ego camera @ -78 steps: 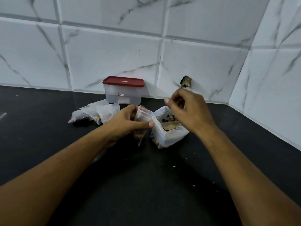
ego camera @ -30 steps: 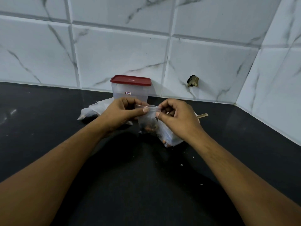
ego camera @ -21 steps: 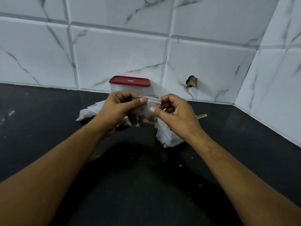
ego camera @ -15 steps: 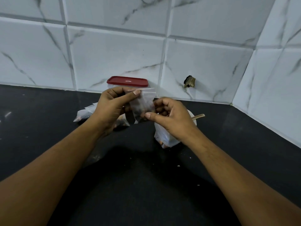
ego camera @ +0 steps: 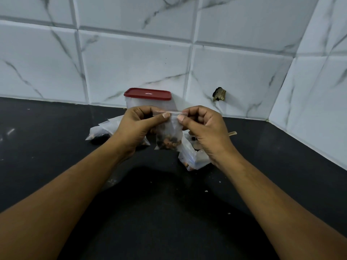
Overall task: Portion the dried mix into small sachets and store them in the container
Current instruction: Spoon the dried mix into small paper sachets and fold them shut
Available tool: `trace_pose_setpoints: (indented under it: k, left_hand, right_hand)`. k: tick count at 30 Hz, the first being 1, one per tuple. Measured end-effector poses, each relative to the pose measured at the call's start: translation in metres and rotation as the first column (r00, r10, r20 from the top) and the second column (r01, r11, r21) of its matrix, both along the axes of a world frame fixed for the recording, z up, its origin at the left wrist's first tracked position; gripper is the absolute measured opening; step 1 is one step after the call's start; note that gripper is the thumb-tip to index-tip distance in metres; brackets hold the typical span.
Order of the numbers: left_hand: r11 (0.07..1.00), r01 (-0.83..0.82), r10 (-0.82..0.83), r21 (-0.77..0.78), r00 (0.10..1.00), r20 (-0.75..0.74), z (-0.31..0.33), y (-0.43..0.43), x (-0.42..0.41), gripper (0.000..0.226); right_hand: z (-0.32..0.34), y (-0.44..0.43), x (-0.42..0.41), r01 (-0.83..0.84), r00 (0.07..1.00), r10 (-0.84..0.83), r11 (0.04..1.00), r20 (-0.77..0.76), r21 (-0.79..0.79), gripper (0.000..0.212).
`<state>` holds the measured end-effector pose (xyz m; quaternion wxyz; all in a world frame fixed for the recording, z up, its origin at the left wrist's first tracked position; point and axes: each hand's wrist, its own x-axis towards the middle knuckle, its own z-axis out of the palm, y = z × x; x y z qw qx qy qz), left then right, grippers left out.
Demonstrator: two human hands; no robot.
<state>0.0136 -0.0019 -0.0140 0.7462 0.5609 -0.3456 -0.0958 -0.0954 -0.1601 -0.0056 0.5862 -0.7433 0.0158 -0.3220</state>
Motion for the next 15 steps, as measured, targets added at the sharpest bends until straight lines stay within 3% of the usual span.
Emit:
trace_pose_setpoints:
  k: [7, 15]
  left_hand:
    - [1.0, 0.0, 0.0, -0.017, 1.0, 0.001, -0.0009, -0.0003, 0.0009, 0.014]
    - [0.997, -0.015, 0.012, 0.081, 0.999, 0.042, -0.0058, -0.0013, 0.006, 0.025]
  right_hand:
    - [-0.0023, -0.0006, 0.002, -0.001, 1.0, 0.001, 1.0, -0.025, -0.005, 0.004]
    - [-0.0018, -0.0002, 0.0008, 0.06, 0.996, -0.06, 0.998, -0.063, 0.006, 0.002]
